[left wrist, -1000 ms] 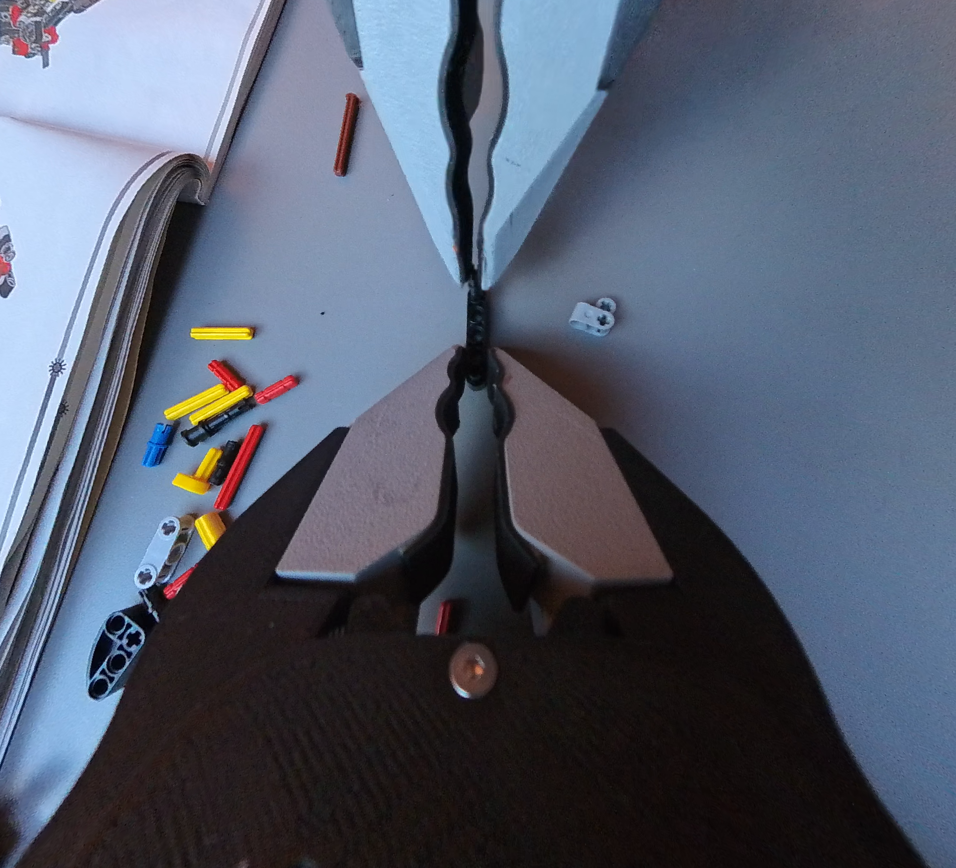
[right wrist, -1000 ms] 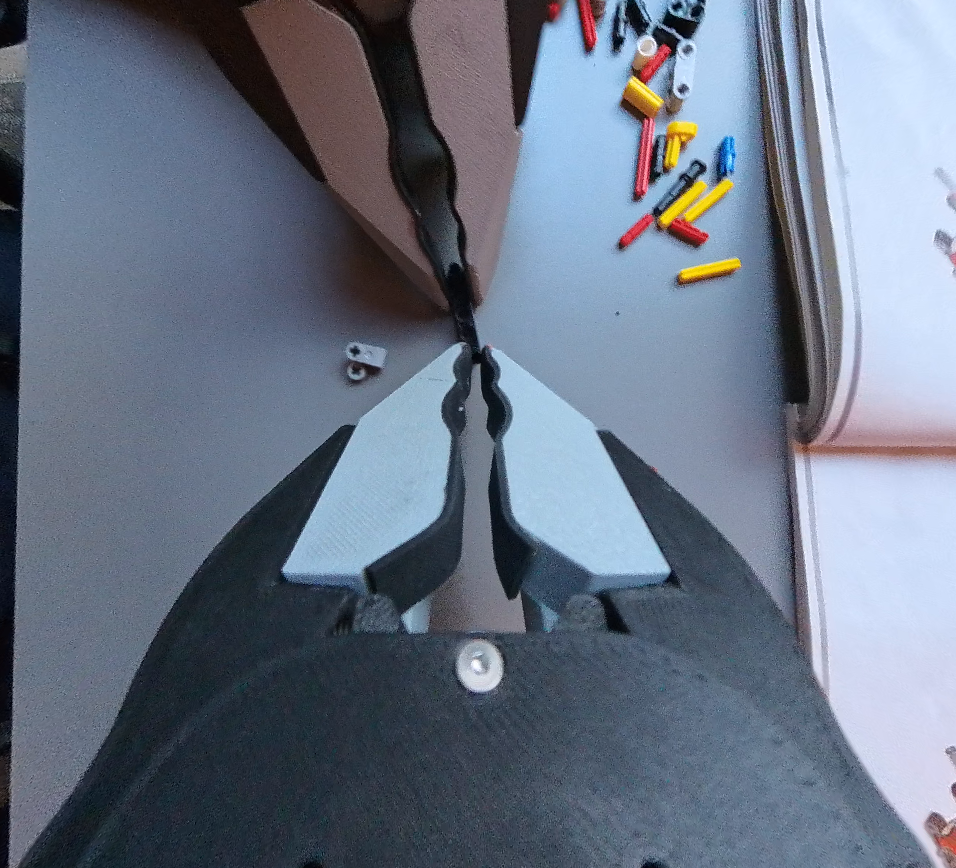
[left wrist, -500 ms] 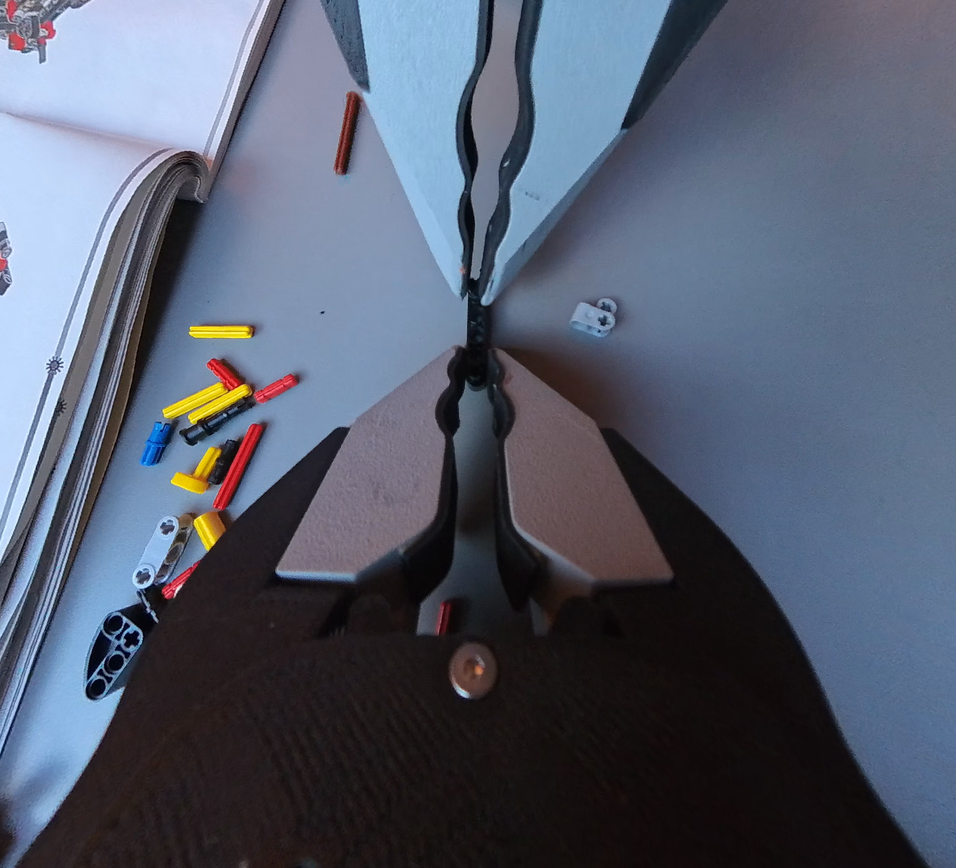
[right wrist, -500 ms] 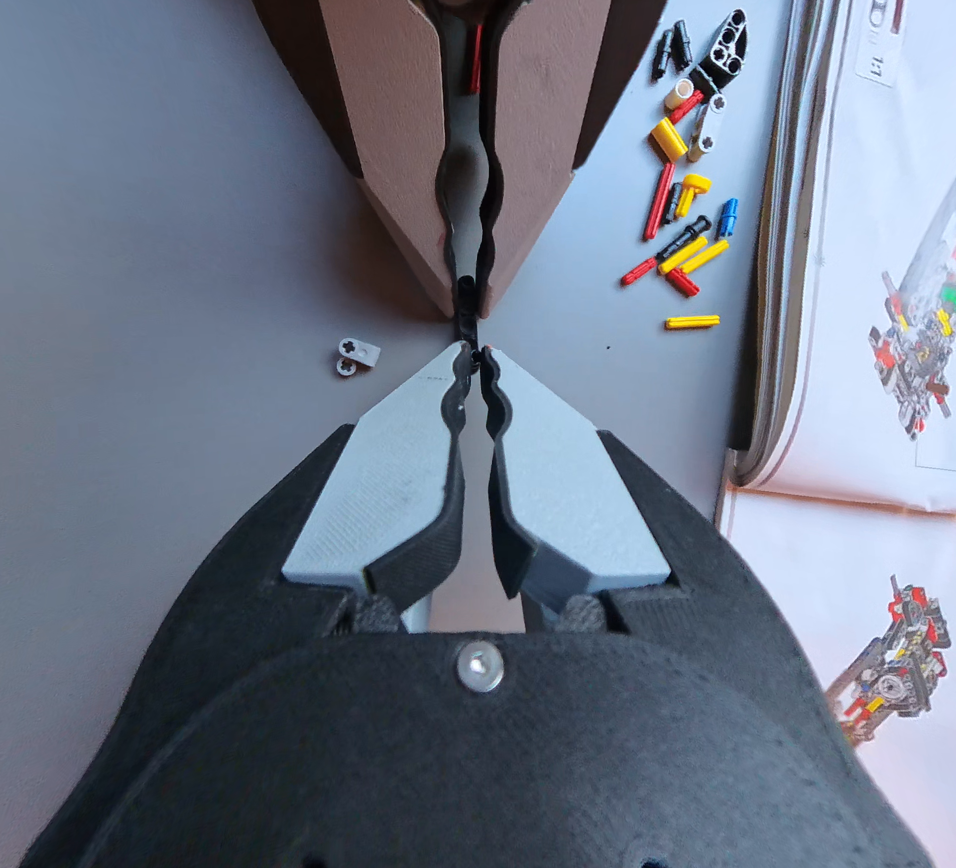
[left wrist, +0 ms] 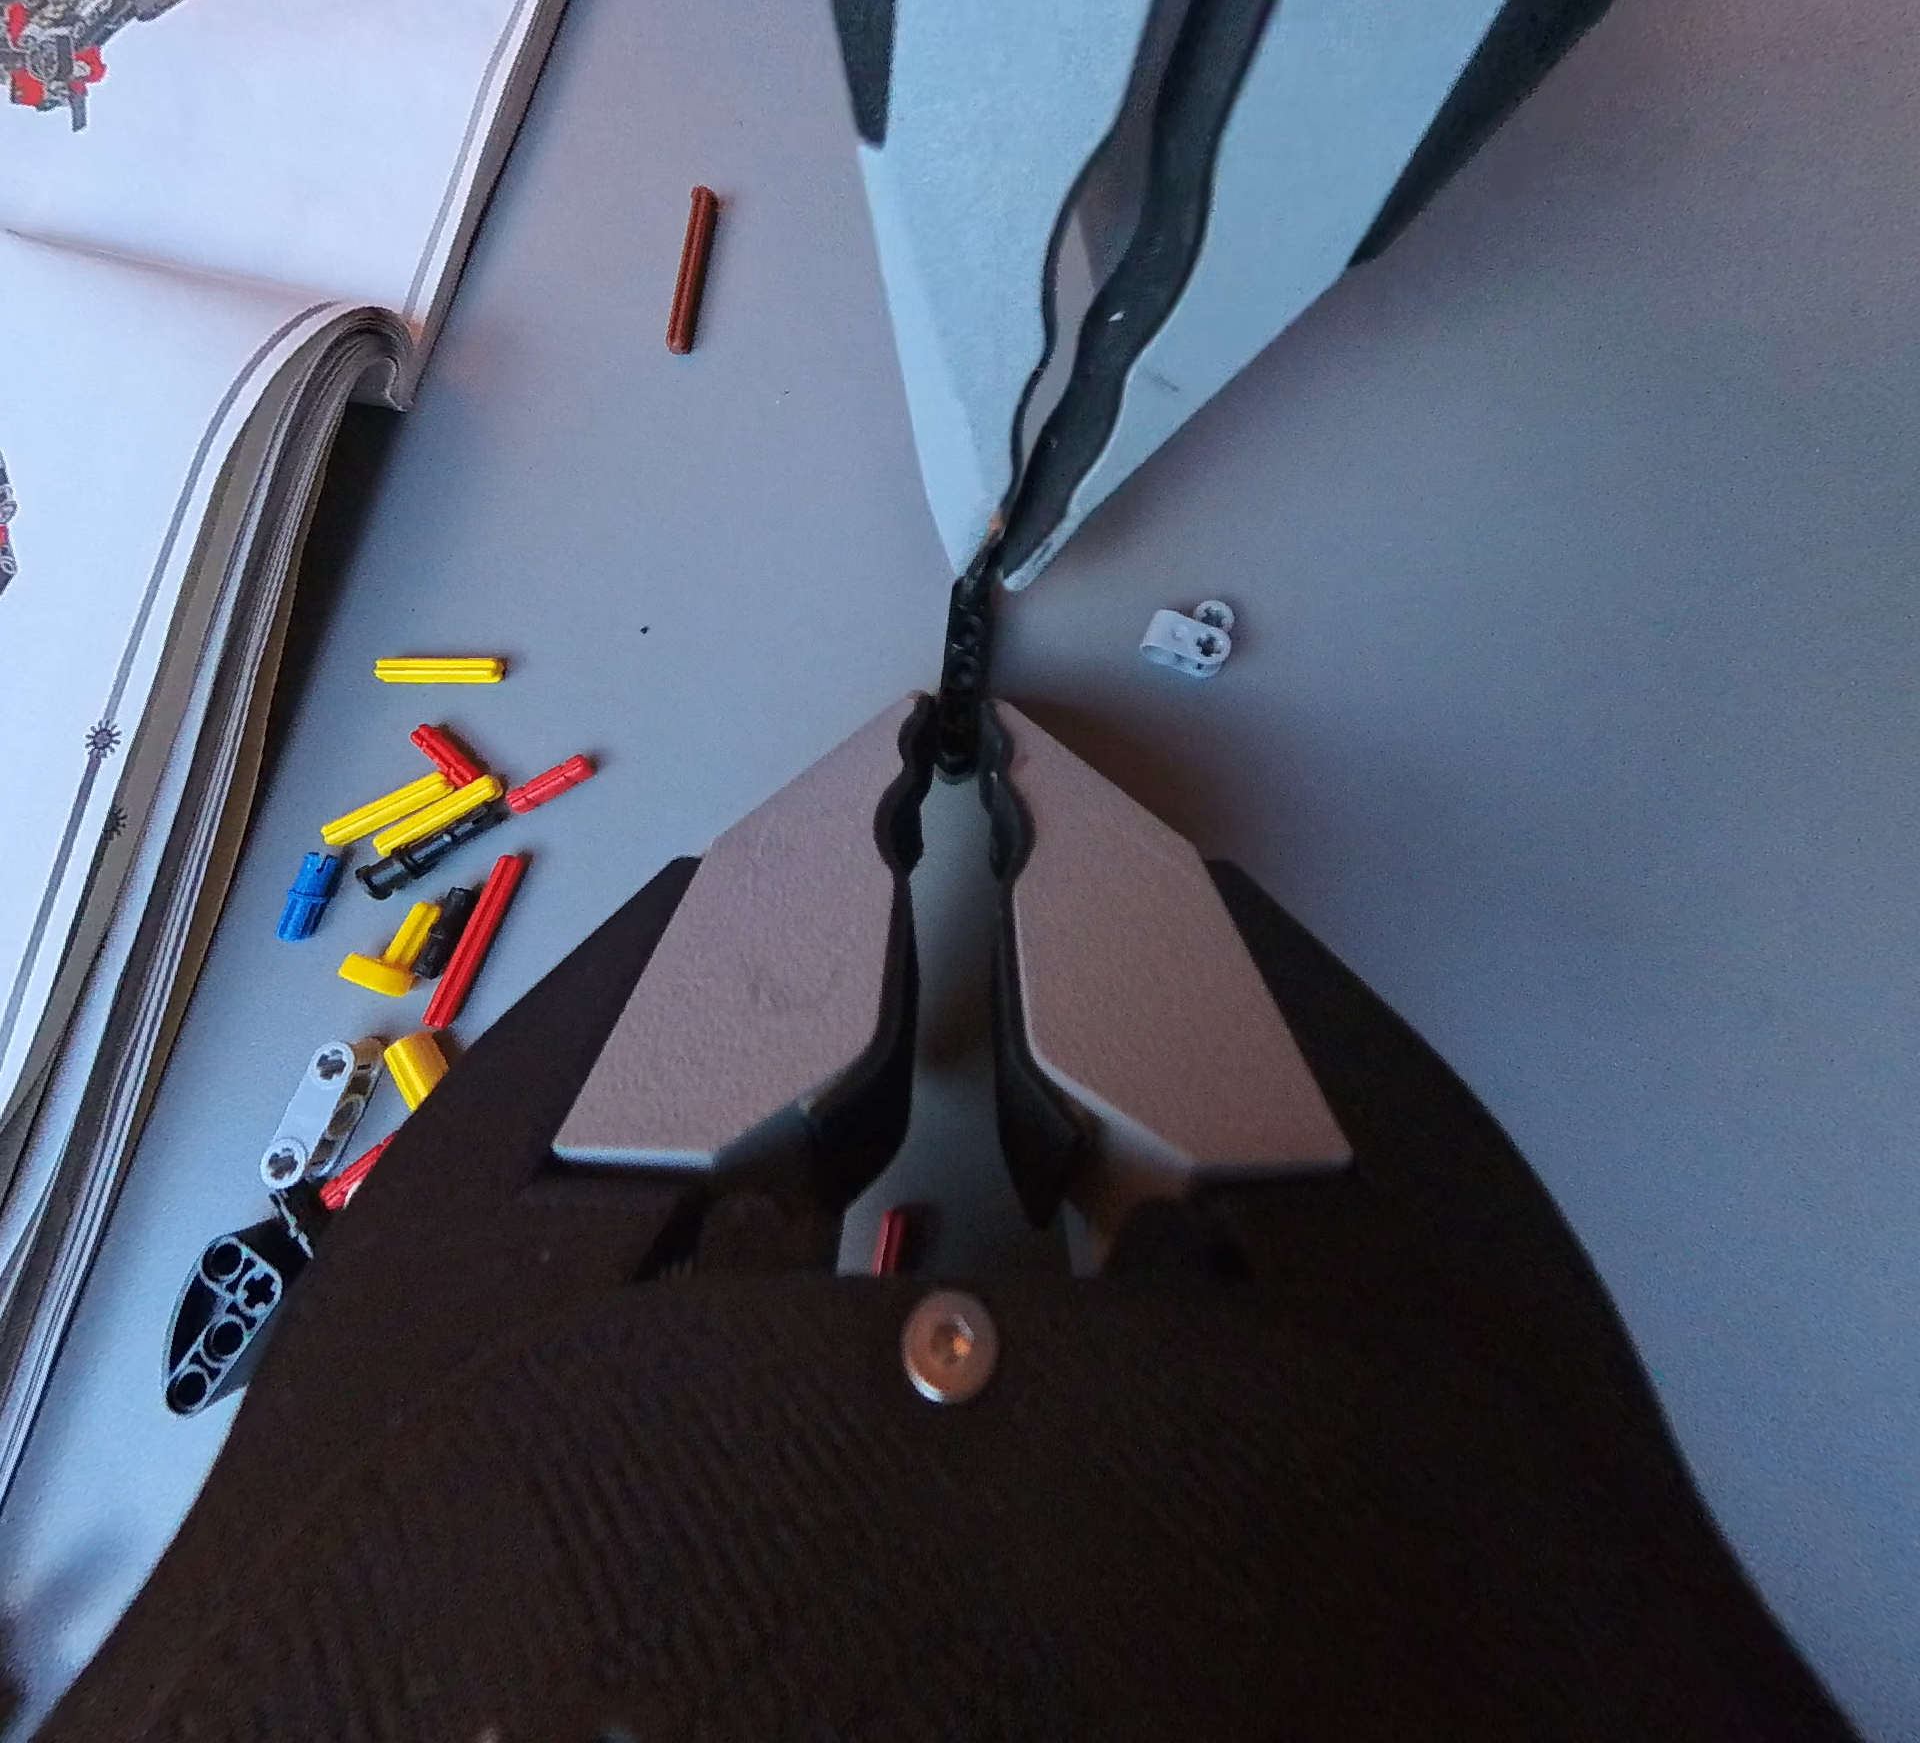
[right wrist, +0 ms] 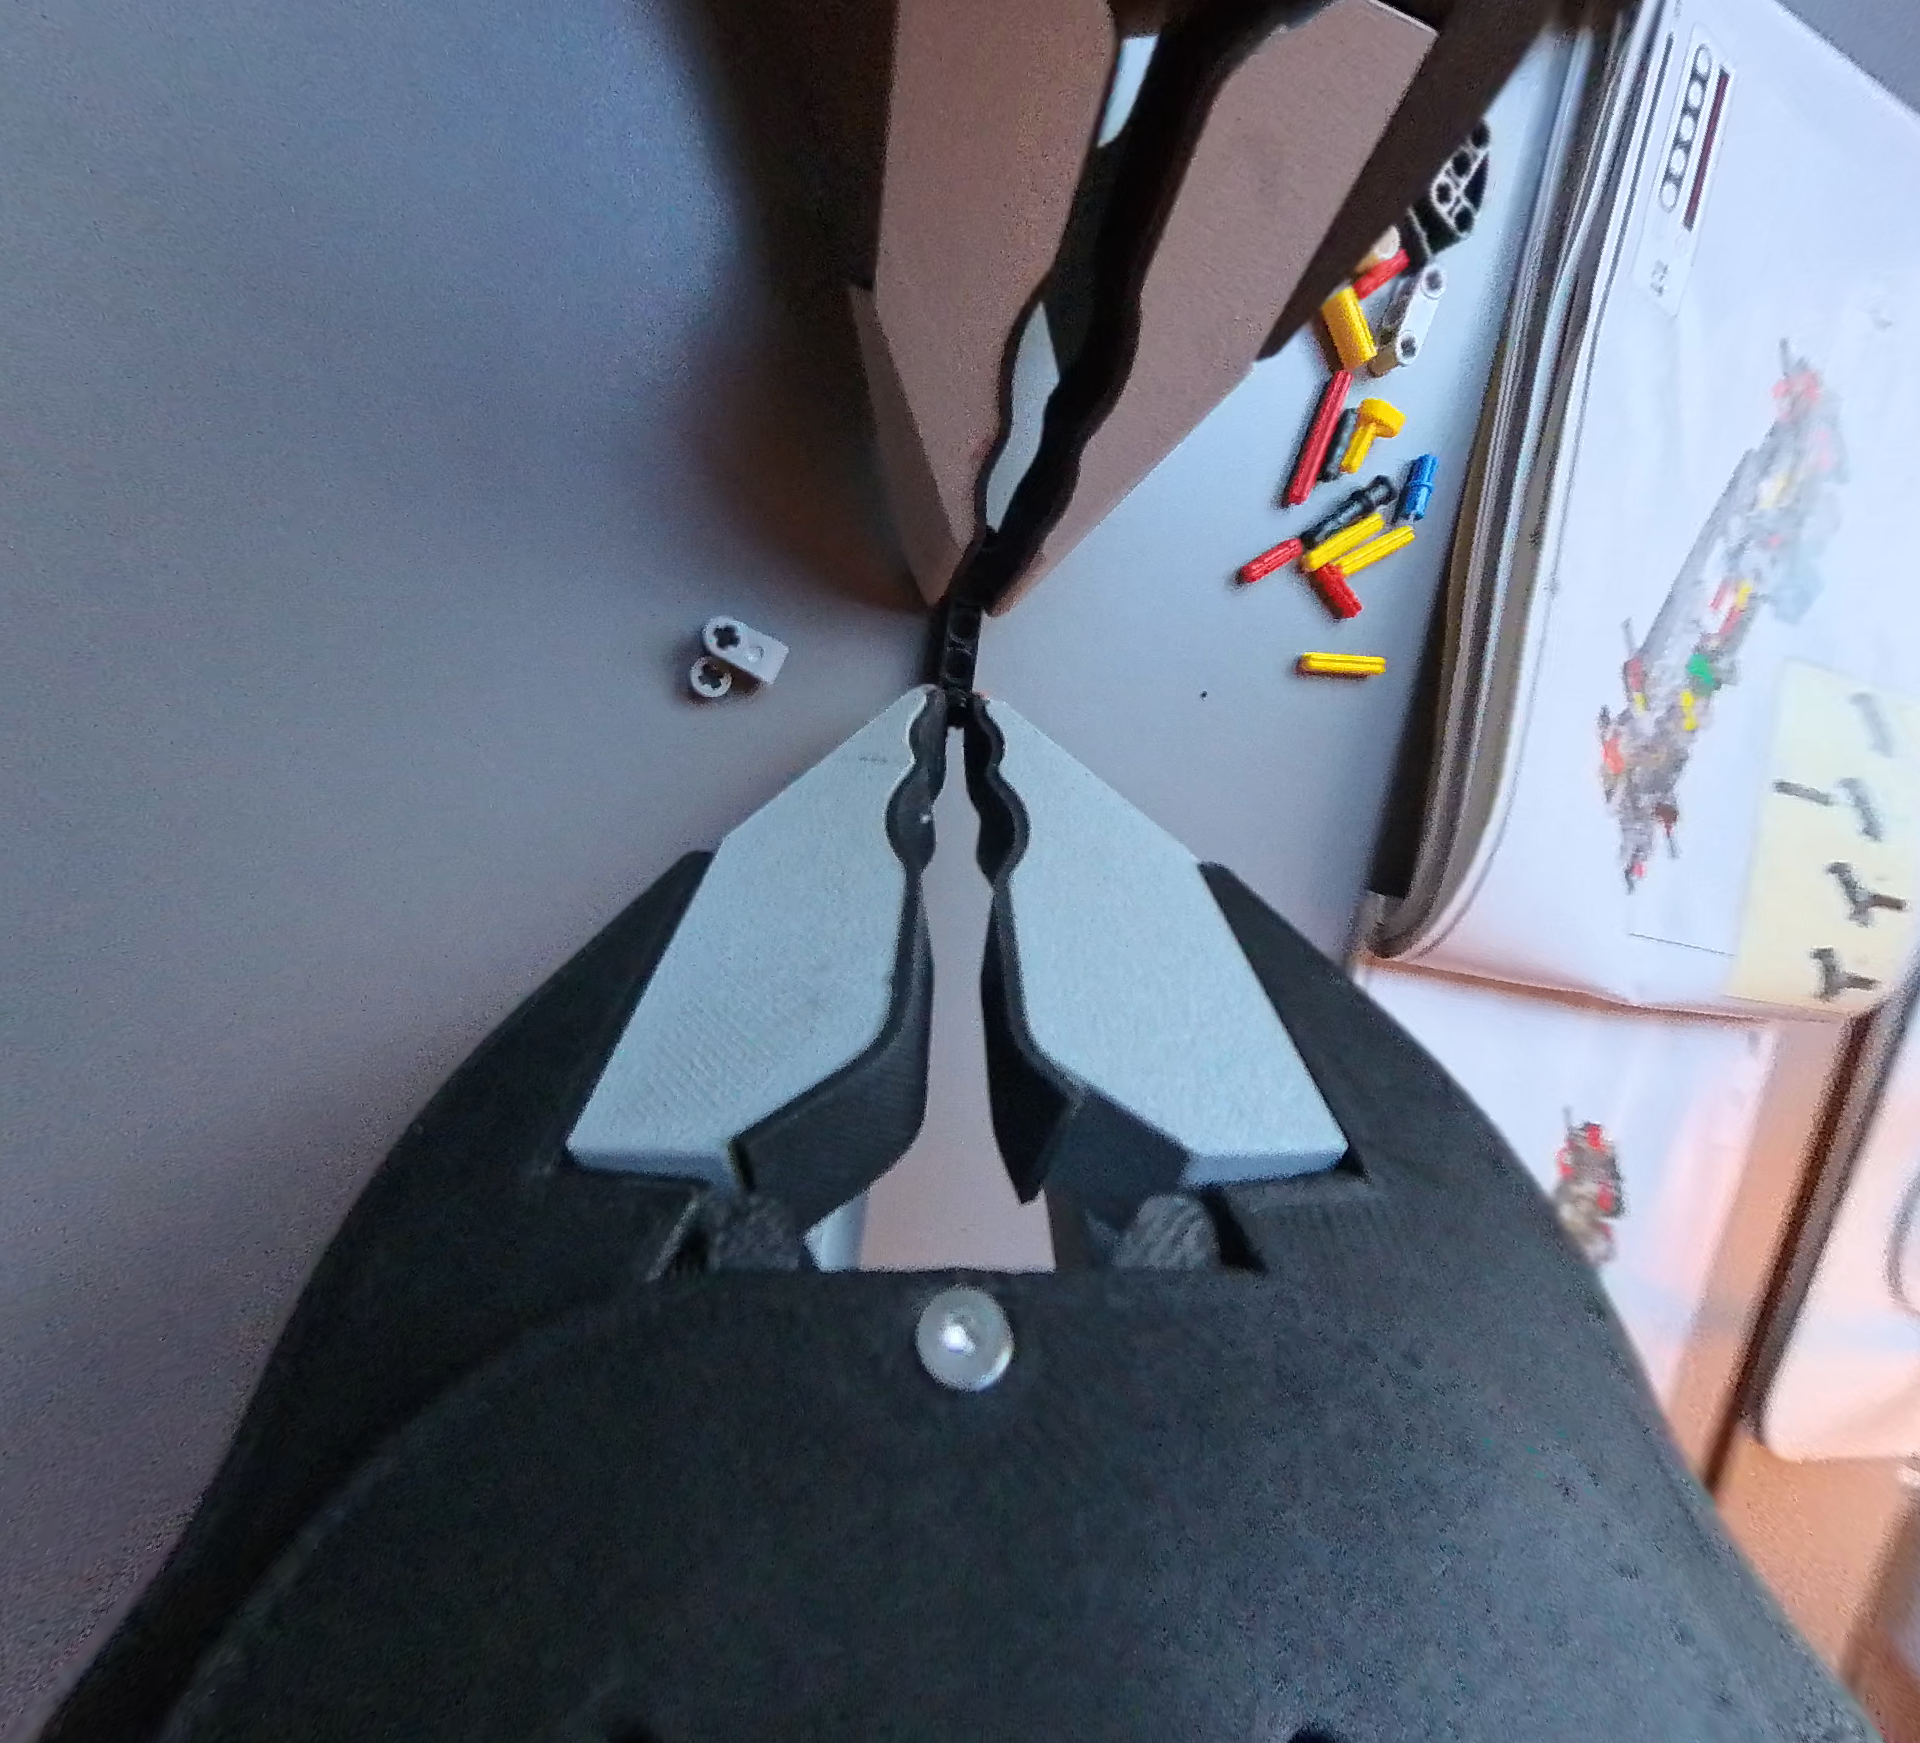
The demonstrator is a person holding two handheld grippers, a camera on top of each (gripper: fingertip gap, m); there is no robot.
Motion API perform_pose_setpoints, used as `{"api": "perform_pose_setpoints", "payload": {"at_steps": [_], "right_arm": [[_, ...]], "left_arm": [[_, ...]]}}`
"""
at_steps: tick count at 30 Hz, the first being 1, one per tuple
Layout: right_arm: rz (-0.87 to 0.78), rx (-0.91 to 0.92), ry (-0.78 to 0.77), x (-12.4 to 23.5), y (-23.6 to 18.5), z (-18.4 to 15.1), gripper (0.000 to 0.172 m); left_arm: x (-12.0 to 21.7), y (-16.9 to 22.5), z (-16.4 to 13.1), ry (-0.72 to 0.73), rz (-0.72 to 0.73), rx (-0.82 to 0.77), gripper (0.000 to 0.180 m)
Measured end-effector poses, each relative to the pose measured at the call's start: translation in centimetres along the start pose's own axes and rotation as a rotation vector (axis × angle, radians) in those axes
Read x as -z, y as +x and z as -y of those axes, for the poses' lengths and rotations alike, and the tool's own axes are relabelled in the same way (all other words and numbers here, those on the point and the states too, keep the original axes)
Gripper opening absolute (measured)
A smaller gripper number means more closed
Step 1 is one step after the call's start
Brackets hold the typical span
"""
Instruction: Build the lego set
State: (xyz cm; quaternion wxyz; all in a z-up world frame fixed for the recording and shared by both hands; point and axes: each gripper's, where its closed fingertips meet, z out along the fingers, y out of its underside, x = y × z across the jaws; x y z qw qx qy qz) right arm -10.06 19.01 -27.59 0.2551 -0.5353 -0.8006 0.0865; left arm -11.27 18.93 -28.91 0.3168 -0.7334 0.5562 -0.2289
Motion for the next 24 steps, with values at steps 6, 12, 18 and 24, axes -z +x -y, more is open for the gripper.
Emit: {"api": "perform_pose_setpoints", "payload": {"at_steps": [6,12,18,24], "right_arm": [[-0.112,0.139,-0.044,-0.1,-0.1,0.0,0.001],[0.062,-0.084,-0.005,-0.3,0.3,0.0,0.001],[0.208,-0.299,0.076,-0.7,0.6,0.5,0.0],[0.266,-0.394,0.121,-1.0,0.1,-0.7,0.0]], "left_arm": [[-0.1,0.1,0.0,-0.001,-0.004,0.001,0.006],[-0.1,0.0,0.0,-0.002,0.003,0.006,0.006],[-0.1,-0.1,0.0,-0.002,0.004,0.008,0.006],[-0.3,0.1,0.2,0.001,-0.016,0.044,0.006]]}}
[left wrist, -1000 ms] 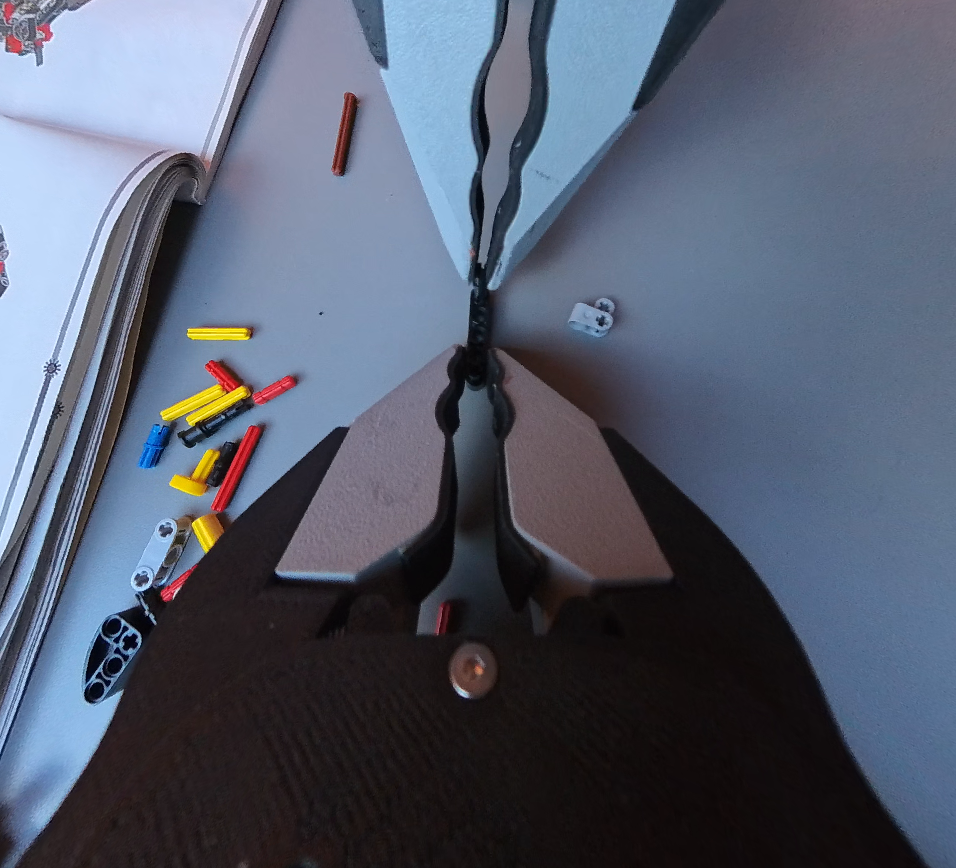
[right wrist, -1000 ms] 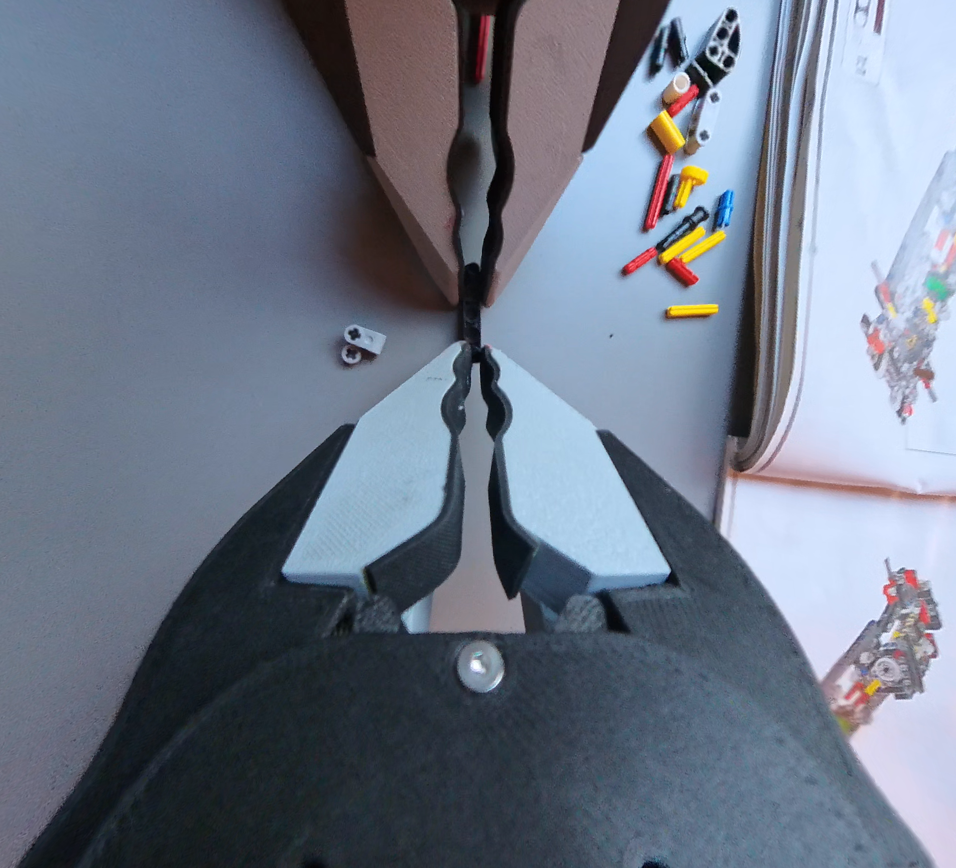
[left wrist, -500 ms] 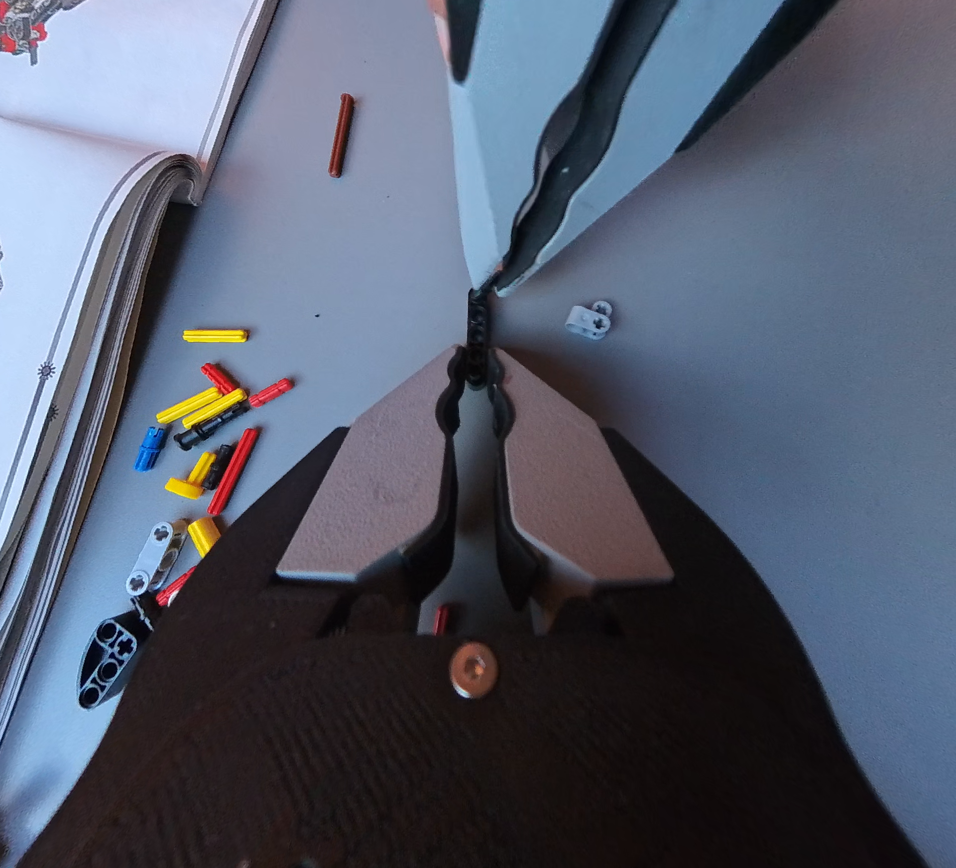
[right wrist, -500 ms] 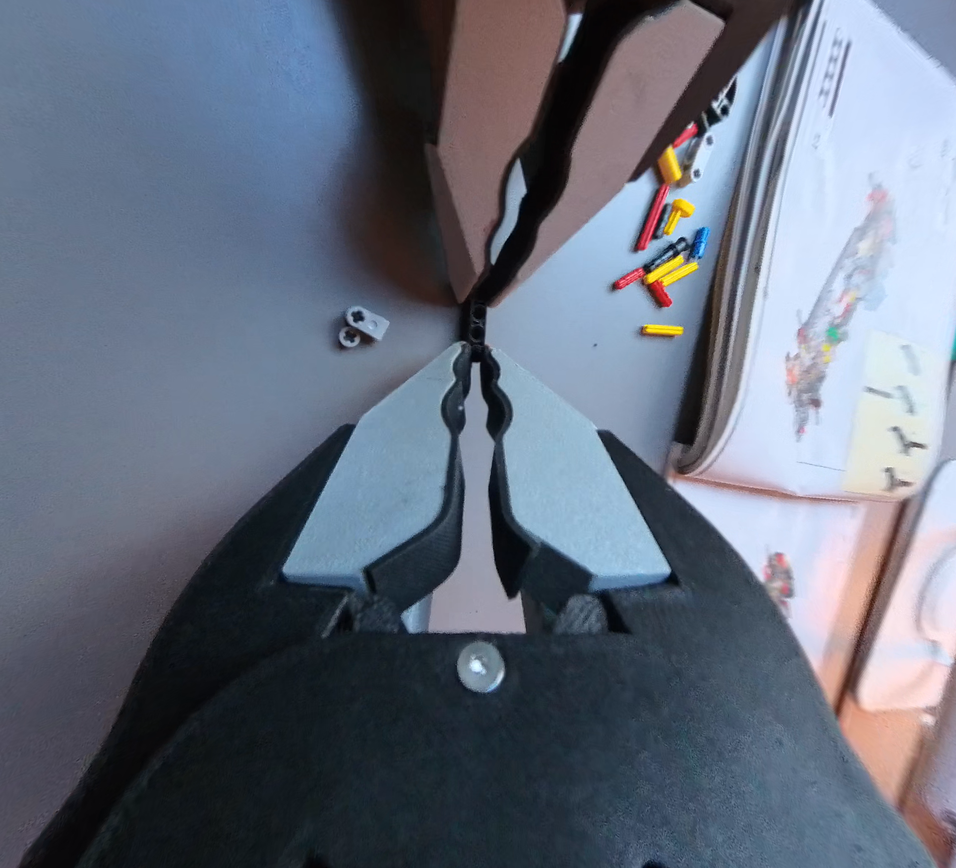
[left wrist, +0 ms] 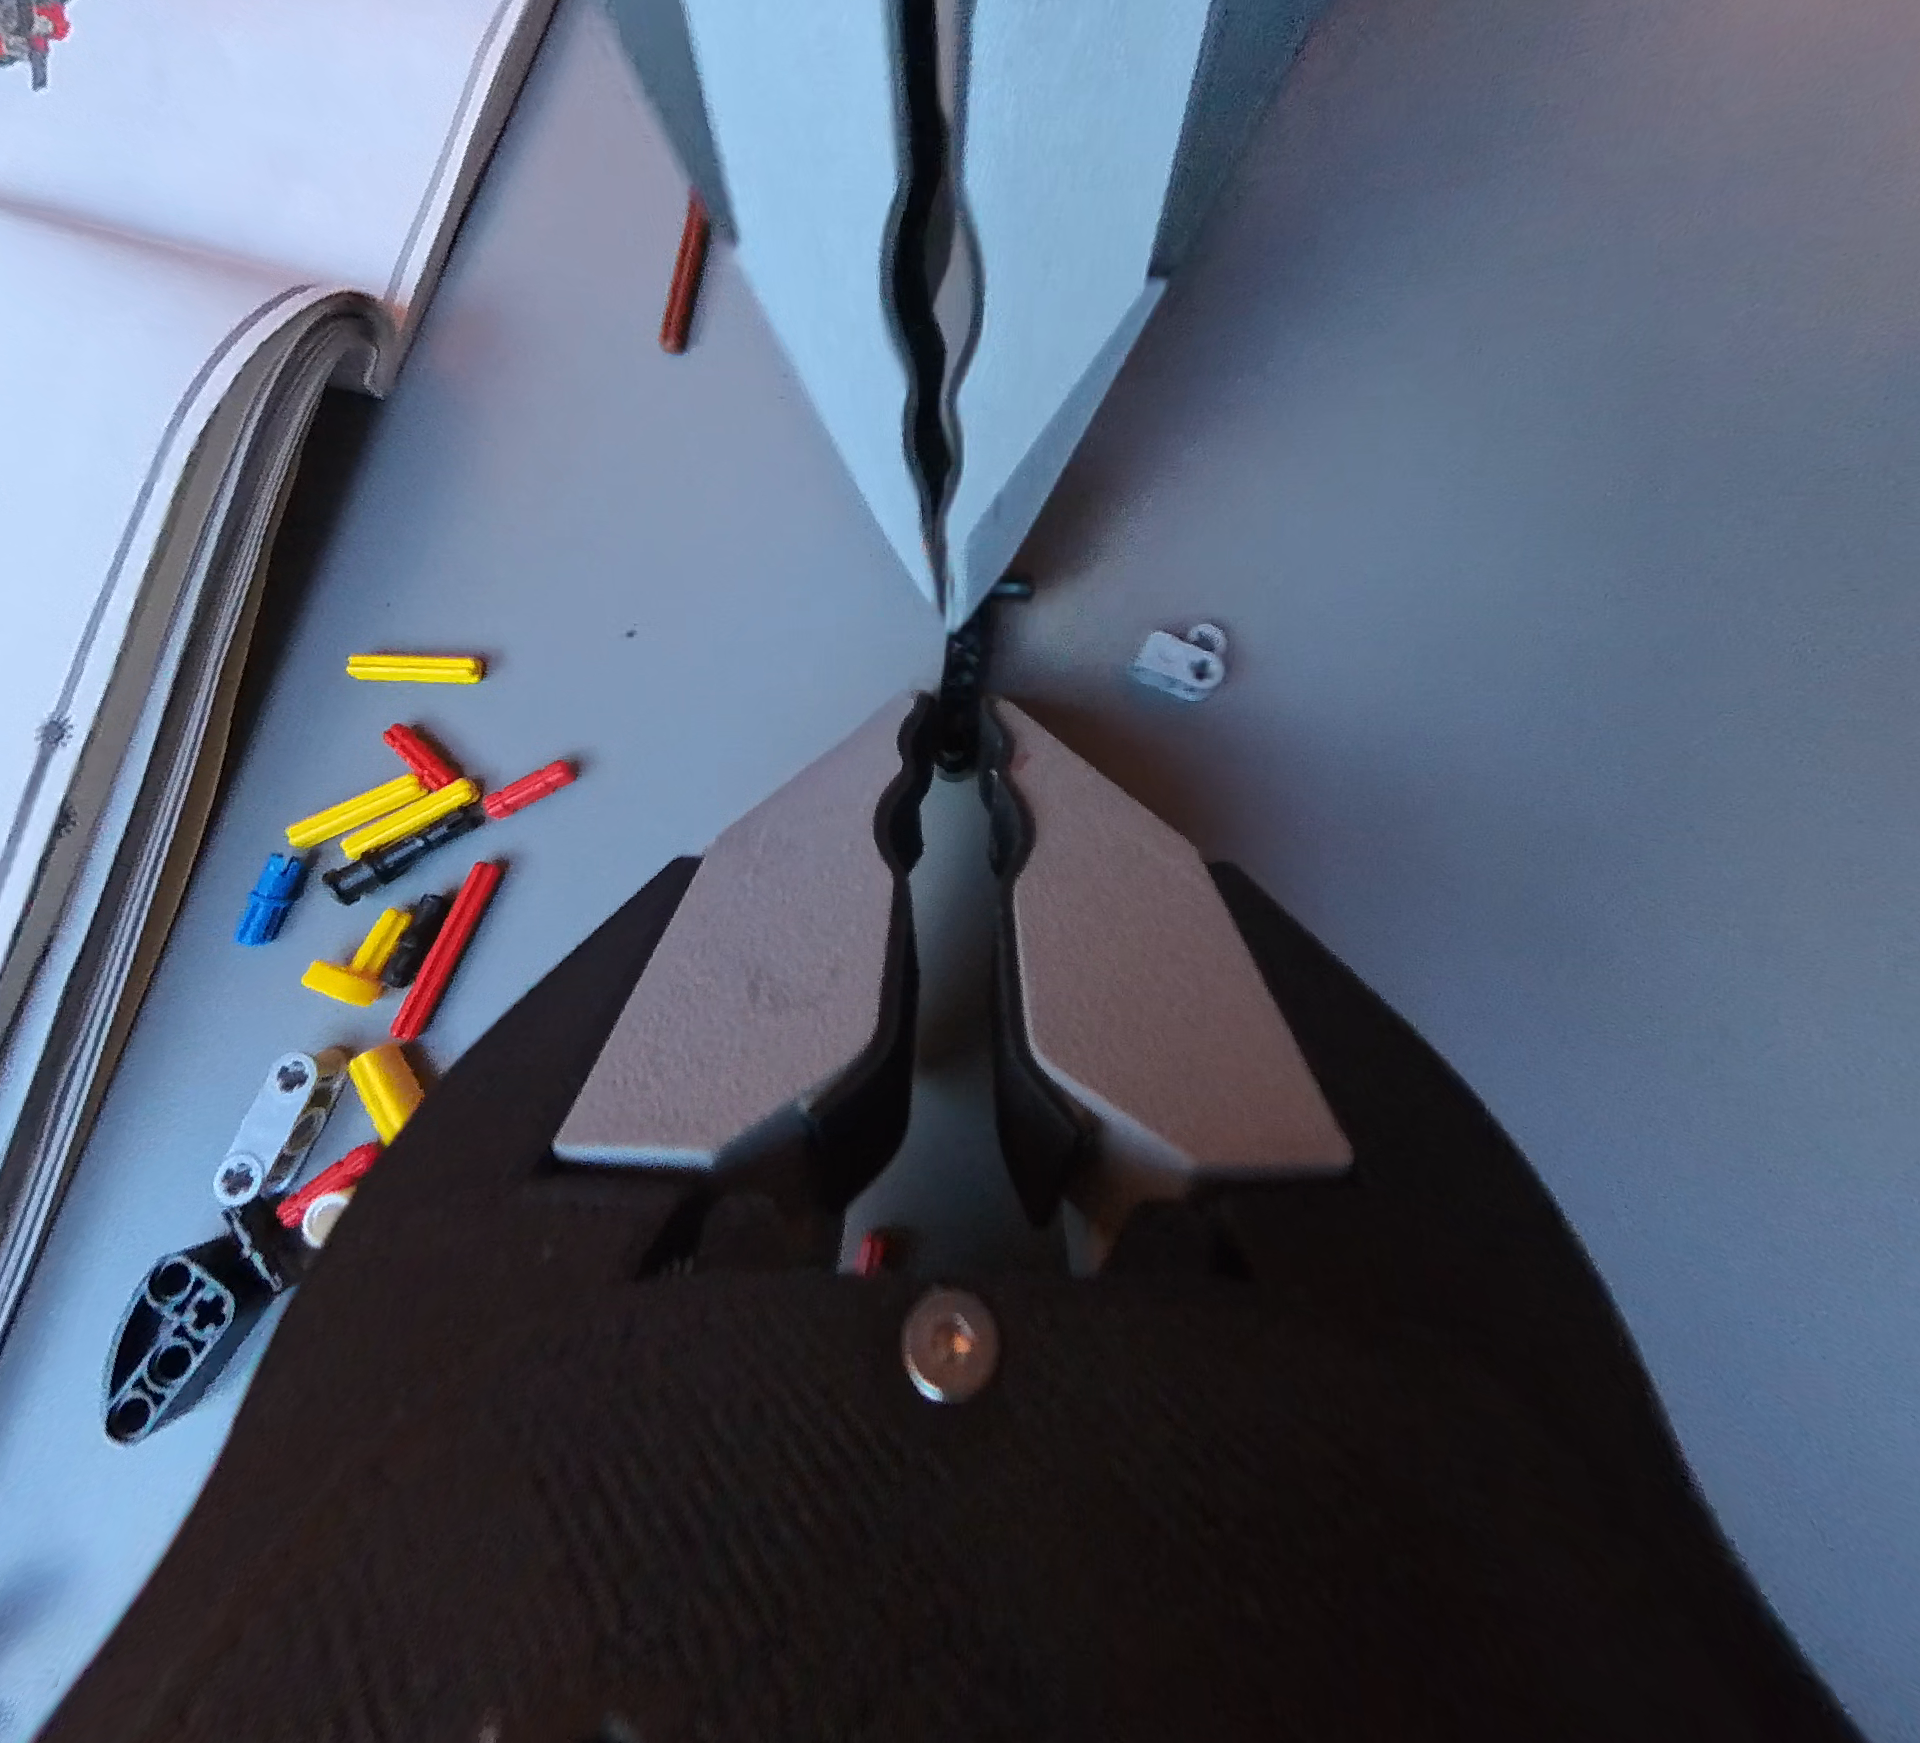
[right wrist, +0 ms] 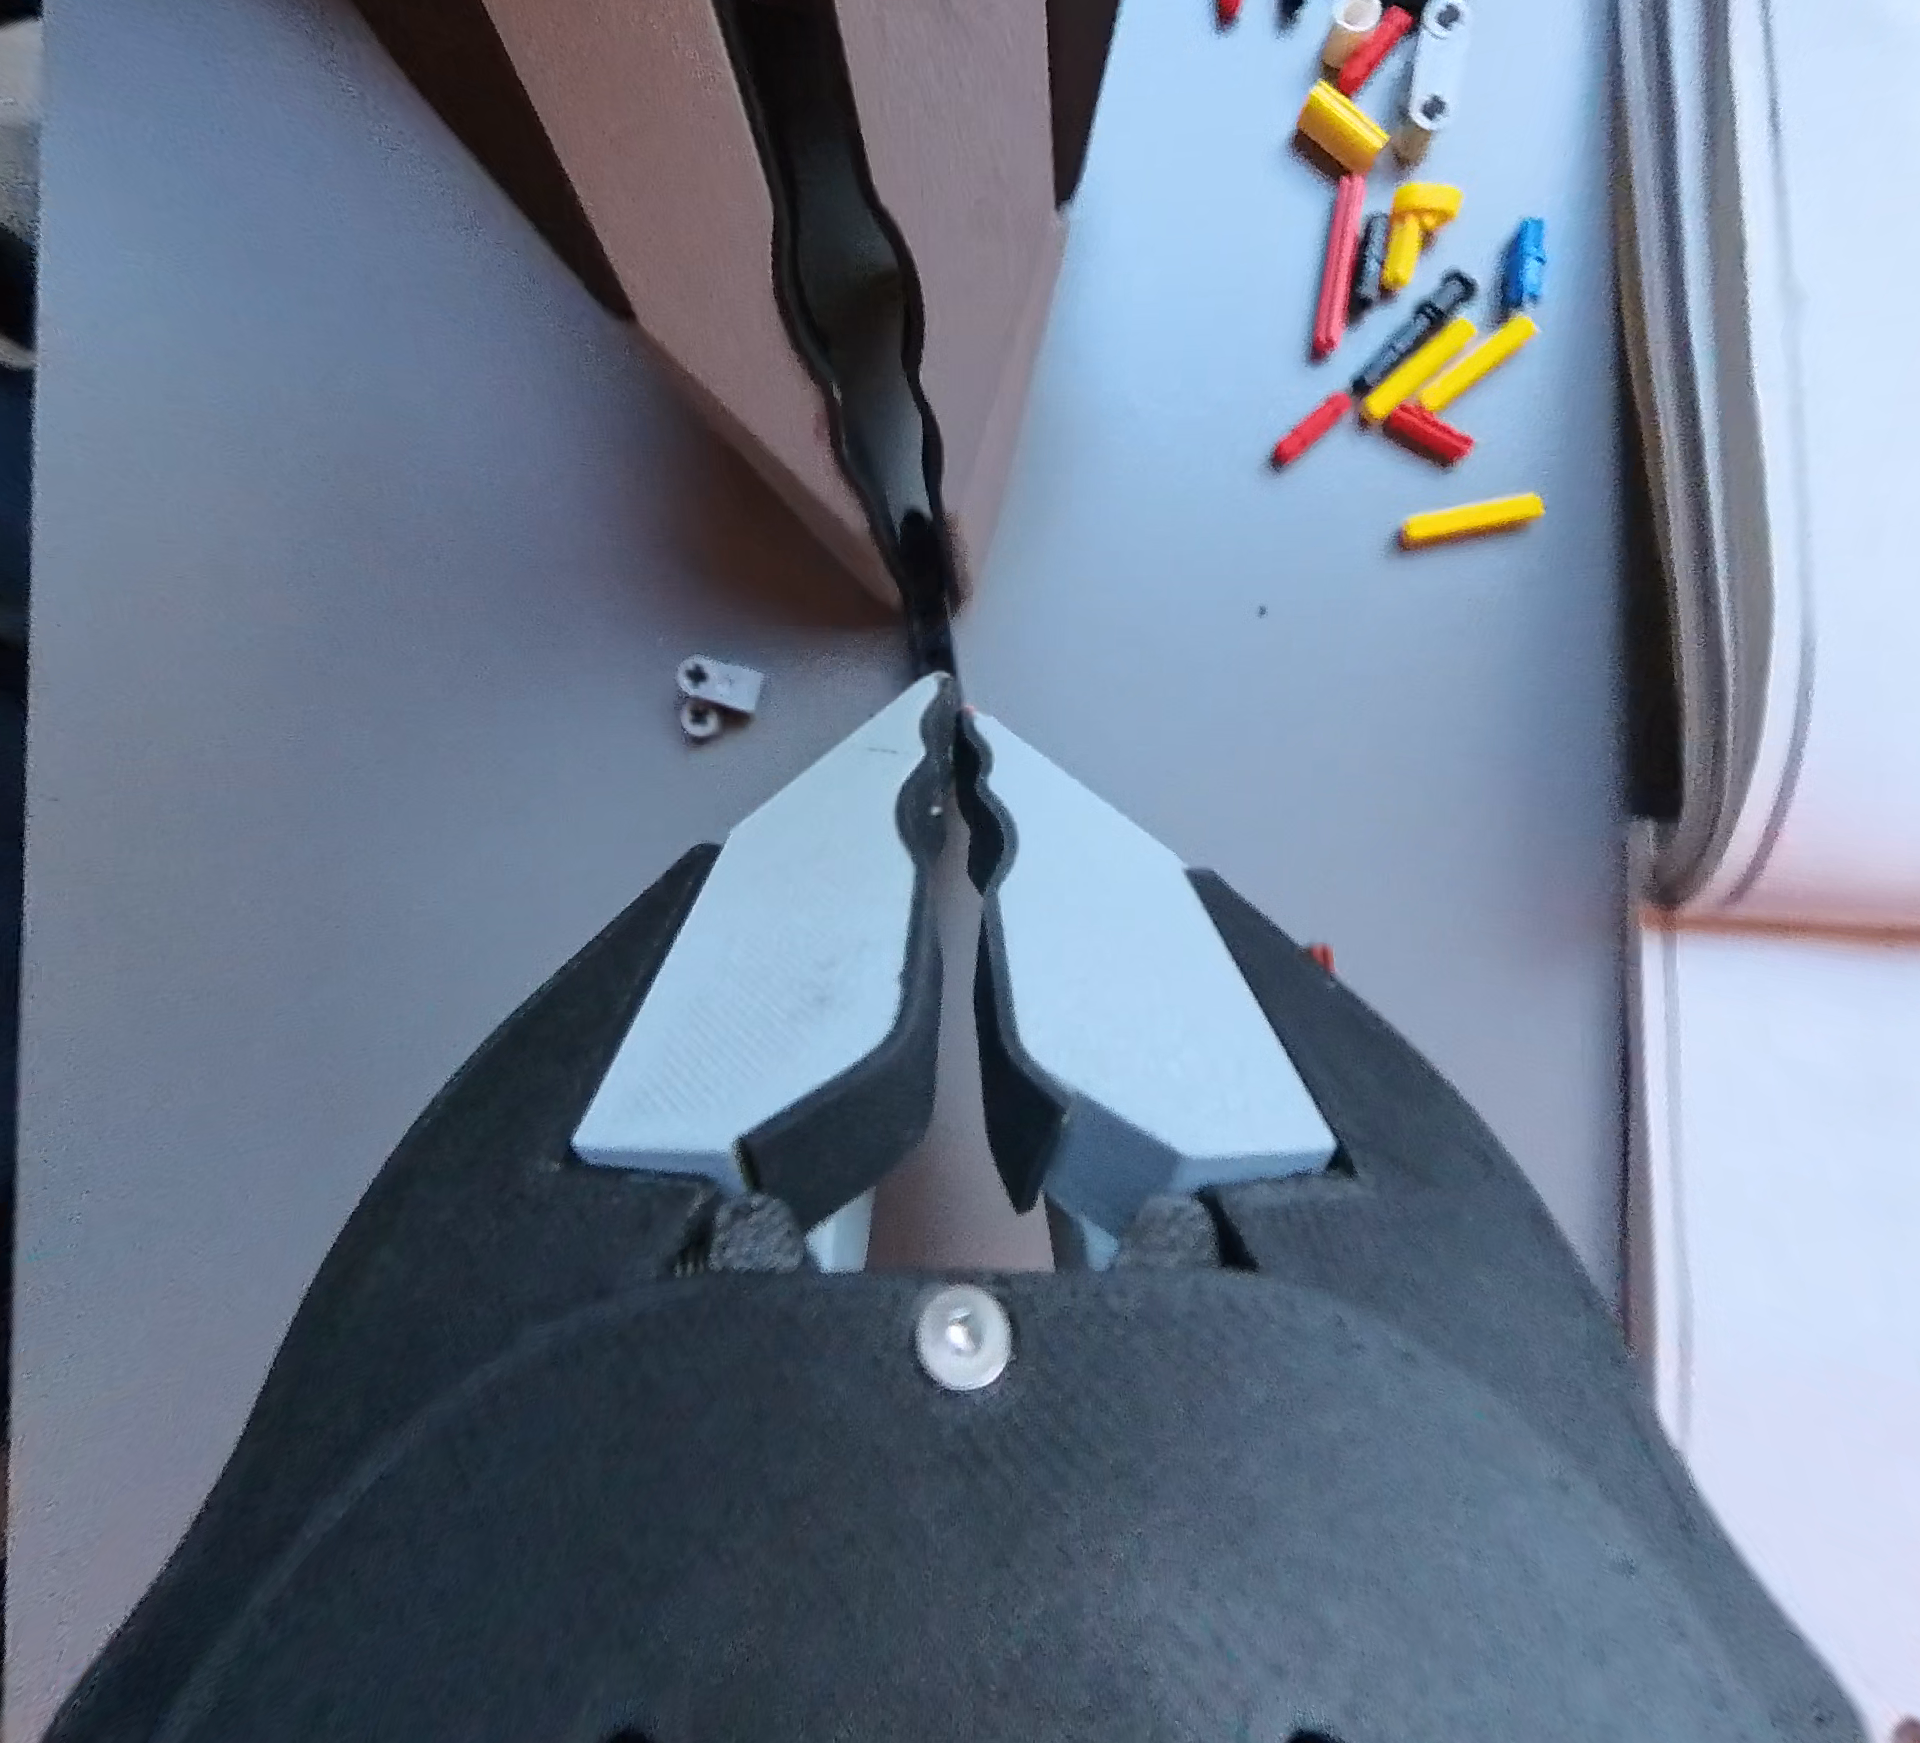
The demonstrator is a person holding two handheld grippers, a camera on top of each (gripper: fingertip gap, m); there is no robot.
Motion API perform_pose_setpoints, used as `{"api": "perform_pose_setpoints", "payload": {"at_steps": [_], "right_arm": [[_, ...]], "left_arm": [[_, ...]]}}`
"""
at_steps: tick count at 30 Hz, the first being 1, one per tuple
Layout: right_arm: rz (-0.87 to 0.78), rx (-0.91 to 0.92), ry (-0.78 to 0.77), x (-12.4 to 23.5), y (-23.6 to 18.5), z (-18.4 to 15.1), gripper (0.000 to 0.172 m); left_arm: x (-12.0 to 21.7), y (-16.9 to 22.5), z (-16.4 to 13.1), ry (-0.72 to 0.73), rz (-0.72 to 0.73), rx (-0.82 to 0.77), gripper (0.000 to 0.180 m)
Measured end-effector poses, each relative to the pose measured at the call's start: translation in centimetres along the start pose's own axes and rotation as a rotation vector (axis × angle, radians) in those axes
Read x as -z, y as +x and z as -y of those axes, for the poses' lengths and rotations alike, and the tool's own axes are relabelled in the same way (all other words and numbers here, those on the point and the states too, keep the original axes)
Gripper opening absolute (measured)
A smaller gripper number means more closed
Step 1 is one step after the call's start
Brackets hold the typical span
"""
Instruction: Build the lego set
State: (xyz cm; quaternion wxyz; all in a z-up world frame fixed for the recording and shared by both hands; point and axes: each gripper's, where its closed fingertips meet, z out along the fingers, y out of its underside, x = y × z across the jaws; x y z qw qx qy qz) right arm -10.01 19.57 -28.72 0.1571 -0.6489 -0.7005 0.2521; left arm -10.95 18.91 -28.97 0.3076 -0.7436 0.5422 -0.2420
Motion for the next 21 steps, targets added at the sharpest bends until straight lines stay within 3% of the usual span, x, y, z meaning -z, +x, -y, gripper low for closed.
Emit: {"api": "perform_pose_setpoints", "payload": {"at_steps": [4,10,13,21], "right_arm": [[-0.051,-0.082,0.099,0.4,0.6,-0.6,0.0],[-0.041,-0.233,0.331,1.9,0.9,1.9,0.0],[-0.143,-0.221,0.419,2.9,1.4,2.8,0.0],[-0.46,-0.089,0.566,6.4,1.8,3.9,0.0]], "left_arm": [[0.3,-0.4,-0.2,0.0,0.009,0.004,0.006],[0.3,-0.6,-0.2,-0.001,0.027,-0.001,0.006],[0.3,-0.4,0.0,0.007,0.026,-0.006,0.02],[1.9,-0.3,2.3,0.159,-0.016,0.078,0.021]]}}
